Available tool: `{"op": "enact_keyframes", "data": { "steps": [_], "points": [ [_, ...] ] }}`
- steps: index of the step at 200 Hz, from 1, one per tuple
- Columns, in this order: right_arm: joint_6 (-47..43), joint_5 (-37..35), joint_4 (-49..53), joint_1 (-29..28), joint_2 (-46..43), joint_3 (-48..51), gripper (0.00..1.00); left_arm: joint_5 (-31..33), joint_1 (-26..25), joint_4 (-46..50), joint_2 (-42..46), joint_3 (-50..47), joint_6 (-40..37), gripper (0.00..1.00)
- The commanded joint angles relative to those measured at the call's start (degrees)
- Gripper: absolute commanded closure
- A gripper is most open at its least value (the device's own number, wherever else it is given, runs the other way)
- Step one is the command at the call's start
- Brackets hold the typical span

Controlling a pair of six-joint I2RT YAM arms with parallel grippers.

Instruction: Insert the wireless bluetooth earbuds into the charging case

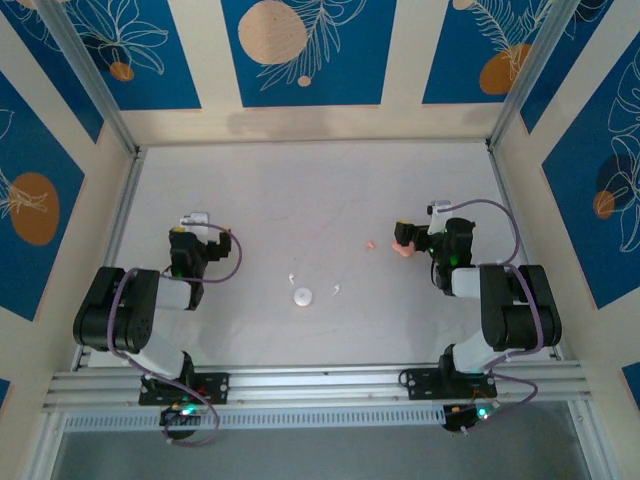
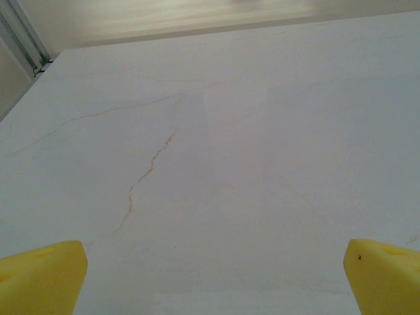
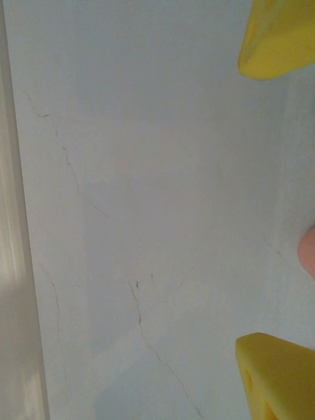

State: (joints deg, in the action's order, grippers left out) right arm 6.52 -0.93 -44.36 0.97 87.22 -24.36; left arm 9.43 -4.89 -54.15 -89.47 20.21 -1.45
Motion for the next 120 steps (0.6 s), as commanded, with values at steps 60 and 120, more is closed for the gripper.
{"op": "enact_keyframes", "data": {
  "steps": [60, 120],
  "points": [
    [-1.16, -0.65, -1.35, -0.18, -0.21, 0.36, 0.01, -0.46, 0.29, -0.3, 0.18, 0.71, -0.04, 0.0],
    [1.59, -1.19, 23.63, -1.08, -9.61, -8.33, 0.01, -1.11, 0.33, -1.06, 0.26, 0.33, -0.3, 0.0]
  ]
}}
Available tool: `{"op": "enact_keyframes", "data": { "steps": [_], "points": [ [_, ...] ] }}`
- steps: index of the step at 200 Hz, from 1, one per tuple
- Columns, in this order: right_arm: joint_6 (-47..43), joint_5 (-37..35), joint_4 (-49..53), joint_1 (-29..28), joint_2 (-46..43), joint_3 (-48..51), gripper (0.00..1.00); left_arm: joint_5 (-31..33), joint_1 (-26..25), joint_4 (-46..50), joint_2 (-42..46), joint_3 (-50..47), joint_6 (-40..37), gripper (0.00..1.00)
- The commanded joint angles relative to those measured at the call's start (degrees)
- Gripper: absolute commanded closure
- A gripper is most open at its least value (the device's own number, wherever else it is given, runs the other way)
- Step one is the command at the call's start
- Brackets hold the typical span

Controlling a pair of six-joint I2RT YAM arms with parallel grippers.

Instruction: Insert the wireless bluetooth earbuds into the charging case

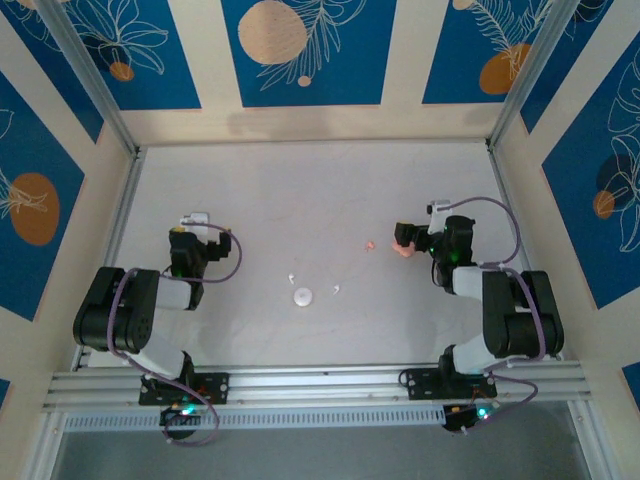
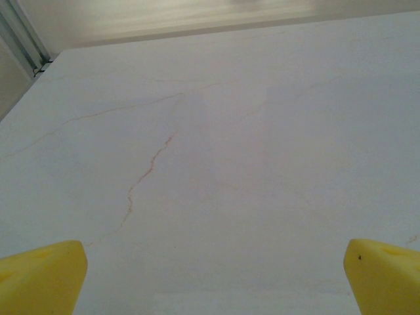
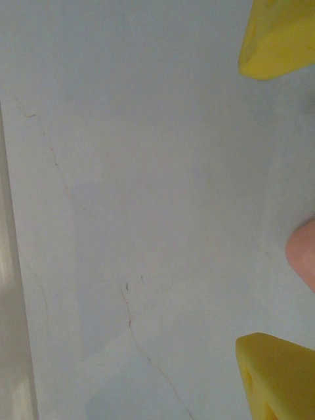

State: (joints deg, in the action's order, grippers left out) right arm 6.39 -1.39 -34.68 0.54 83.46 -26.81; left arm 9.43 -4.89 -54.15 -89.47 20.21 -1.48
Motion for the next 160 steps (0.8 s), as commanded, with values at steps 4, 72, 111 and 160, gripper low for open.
{"op": "enact_keyframes", "data": {
  "steps": [4, 72, 111, 160],
  "points": [
    [2.4, -0.72, 16.71, -0.82, -6.76, -6.58, 0.01, -1.24, 0.33, -1.27, 0.39, 0.15, -0.26, 0.0],
    [10.03, 2.14, 47.93, -4.63, -18.67, -16.99, 0.01, -3.89, -0.92, 27.8, 13.56, 10.4, -0.64, 0.12],
    [14.11, 0.95, 59.07, -6.79, -19.88, -23.43, 0.01, -11.03, -2.16, 48.04, 18.31, 21.1, 6.31, 0.22],
    [18.33, 1.22, 66.3, -8.8, -14.79, -30.34, 0.01, -12.22, -5.01, 59.94, 17.85, 30.82, 7.58, 0.24]
  ]
}}
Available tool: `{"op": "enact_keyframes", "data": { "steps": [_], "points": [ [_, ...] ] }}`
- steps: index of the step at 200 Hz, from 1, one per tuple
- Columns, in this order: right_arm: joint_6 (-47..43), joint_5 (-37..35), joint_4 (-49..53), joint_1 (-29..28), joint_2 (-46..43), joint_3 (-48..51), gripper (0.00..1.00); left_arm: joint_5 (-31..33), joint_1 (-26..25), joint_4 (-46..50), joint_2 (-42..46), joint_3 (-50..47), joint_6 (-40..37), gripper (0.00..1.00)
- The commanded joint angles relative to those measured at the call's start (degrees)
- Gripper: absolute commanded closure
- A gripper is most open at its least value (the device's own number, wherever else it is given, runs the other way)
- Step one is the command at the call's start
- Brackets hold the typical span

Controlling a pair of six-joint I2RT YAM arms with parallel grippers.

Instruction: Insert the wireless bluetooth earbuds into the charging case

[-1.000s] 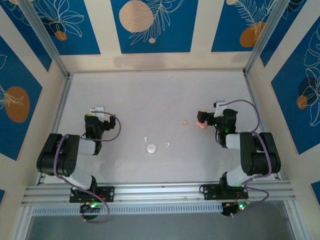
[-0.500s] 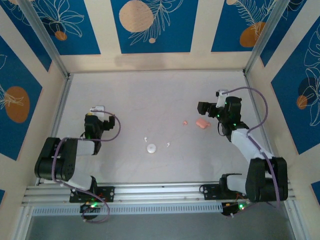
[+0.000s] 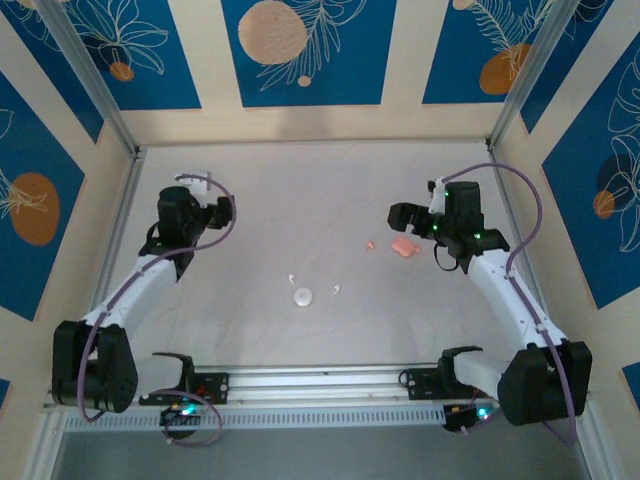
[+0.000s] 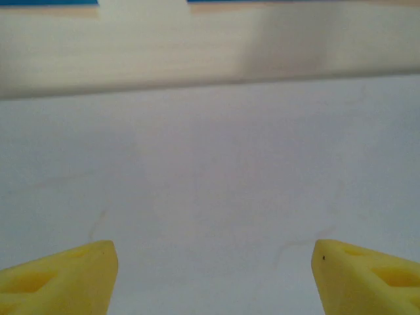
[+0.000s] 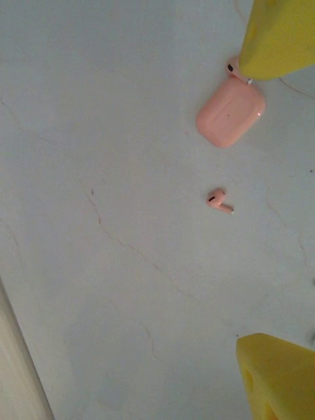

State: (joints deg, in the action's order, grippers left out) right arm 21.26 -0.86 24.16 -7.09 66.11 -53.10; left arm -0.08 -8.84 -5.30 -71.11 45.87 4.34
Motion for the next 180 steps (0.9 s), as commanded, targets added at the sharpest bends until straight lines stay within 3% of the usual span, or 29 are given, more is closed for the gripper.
{"op": "enact_keyframes", "data": {
  "steps": [1, 20, 49, 88, 143, 180],
  "points": [
    [3.54, 0.69, 7.6, -1.21, 2.64, -4.21, 0.01, -2.73, -1.11, 11.36, -0.56, 5.31, 1.79, 0.24],
    [4.39, 1.09, 10.46, -2.55, 5.04, -6.84, 0.0, -3.01, -2.02, 15.8, -0.76, 7.13, 3.38, 0.26],
    [1.23, 3.71, 12.91, -4.41, 8.05, -8.41, 0.09, -2.6, -4.5, 16.3, 0.52, 4.51, 3.25, 0.27],
    [1.74, 5.02, 16.64, -6.36, 10.51, -10.52, 0.15, -2.21, -8.19, 18.54, 0.92, 3.92, 5.02, 0.31],
    [-0.49, 5.82, 29.72, -10.6, 17.18, -17.41, 0.27, 1.85, -15.43, 23.48, -3.03, 5.85, 6.19, 0.34],
    [0.12, -1.52, 34.81, -10.56, 21.88, -17.39, 0.27, 0.27, -16.38, 24.9, -3.96, 5.7, 9.88, 0.35]
  ]
}}
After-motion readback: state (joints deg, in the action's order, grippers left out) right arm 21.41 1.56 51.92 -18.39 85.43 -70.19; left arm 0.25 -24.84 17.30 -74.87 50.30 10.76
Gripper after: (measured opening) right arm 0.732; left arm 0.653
